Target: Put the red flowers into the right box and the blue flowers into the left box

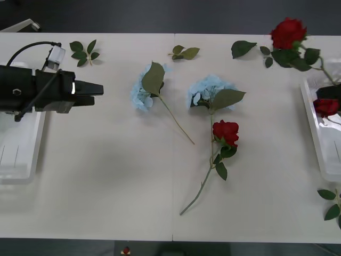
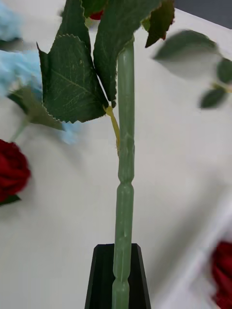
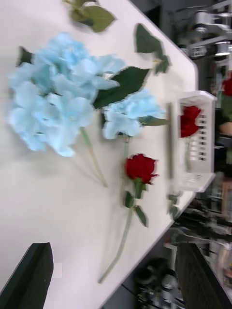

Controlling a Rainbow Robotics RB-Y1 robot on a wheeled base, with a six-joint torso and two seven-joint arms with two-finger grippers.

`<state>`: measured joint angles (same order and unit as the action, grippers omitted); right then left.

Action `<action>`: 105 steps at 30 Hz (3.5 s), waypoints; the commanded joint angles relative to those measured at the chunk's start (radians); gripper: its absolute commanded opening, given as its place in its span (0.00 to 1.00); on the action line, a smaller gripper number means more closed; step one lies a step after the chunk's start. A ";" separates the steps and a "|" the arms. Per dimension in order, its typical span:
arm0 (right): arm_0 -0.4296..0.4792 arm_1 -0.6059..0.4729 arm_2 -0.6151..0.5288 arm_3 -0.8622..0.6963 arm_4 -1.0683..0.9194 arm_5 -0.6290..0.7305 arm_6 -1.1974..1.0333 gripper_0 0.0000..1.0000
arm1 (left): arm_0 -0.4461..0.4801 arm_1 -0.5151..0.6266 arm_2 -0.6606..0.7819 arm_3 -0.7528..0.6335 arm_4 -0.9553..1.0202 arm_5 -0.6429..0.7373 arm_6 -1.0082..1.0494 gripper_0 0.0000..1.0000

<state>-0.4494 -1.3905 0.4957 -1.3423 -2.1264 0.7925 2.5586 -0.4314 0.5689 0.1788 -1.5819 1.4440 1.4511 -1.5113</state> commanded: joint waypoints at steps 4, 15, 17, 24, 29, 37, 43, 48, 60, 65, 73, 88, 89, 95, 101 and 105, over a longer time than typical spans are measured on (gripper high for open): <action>-0.006 -0.010 -0.011 0.259 -0.009 0.027 -0.011 0.00 | -0.073 -0.145 -0.029 -0.112 -0.346 0.000 0.204 0.72; -0.008 0.057 -0.032 0.526 0.138 -0.010 -0.001 0.00 | -0.152 -0.323 -0.177 -0.122 -0.869 -0.081 0.487 0.86; -0.008 0.071 -0.034 0.548 0.167 -0.018 -0.003 0.00 | -0.153 -0.331 -0.211 -0.122 -0.918 -0.098 0.533 0.92; -0.008 0.133 -0.042 0.601 0.220 -0.079 0.006 0.07 | -0.155 -0.331 -0.337 -0.124 -0.982 -0.161 0.680 1.00; -0.008 0.142 -0.042 0.608 0.310 -0.084 0.011 0.74 | -0.155 -0.328 -0.409 -0.127 -0.991 -0.199 0.746 1.00; -0.011 0.143 -0.085 0.591 0.310 -0.007 0.028 1.00 | -0.155 -0.294 -0.552 -0.124 -1.085 -0.256 0.847 1.00; -0.011 0.130 -0.181 0.508 0.247 0.120 0.043 1.00 | -0.158 -0.285 -0.587 -0.096 -1.149 -0.259 0.858 1.00; -0.011 0.125 -0.197 0.382 0.080 0.174 0.037 1.00 | -0.168 -0.290 -0.599 -0.030 -1.168 -0.336 0.858 1.00; 0.014 0.125 -0.187 -0.127 0.039 0.179 -0.433 1.00 | -0.270 -0.293 -0.664 0.189 -1.157 -0.523 0.859 1.00; 0.038 0.125 -0.187 -0.340 0.190 0.145 -0.750 1.00 | -0.303 -0.293 -0.684 0.240 -1.154 -0.569 0.856 1.00; 0.153 0.137 -0.187 -0.643 0.442 0.088 -1.267 1.00 | -0.311 -0.293 -0.700 0.293 -1.152 -0.612 0.836 1.00; 0.176 0.261 -0.022 -0.868 0.921 0.067 -1.890 1.00 | -0.336 -0.293 -0.739 0.372 -1.152 -0.653 0.824 0.00; 0.173 0.268 0.006 -0.867 0.961 0.054 -1.927 1.00 | -0.336 -0.293 -0.739 0.372 -1.151 -0.653 0.823 0.00; 0.103 0.315 0.146 -0.818 1.119 0.031 -2.134 1.00 | -0.334 -0.261 -0.736 0.316 -1.087 -0.626 0.823 0.00; 0.018 0.375 0.235 -0.738 1.226 0.028 -2.246 1.00 | -0.333 -0.165 -0.717 0.132 -0.994 -0.430 0.815 0.00; -0.034 0.384 0.317 -0.706 1.316 0.027 -2.315 1.00 | -0.319 -0.095 -0.679 -0.007 -0.927 -0.301 0.810 0.00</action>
<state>-0.4411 -0.9974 0.7744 -2.0474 -0.8404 0.8271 0.3143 -0.7273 0.4267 -0.5616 -1.4945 0.4852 1.0988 -0.6716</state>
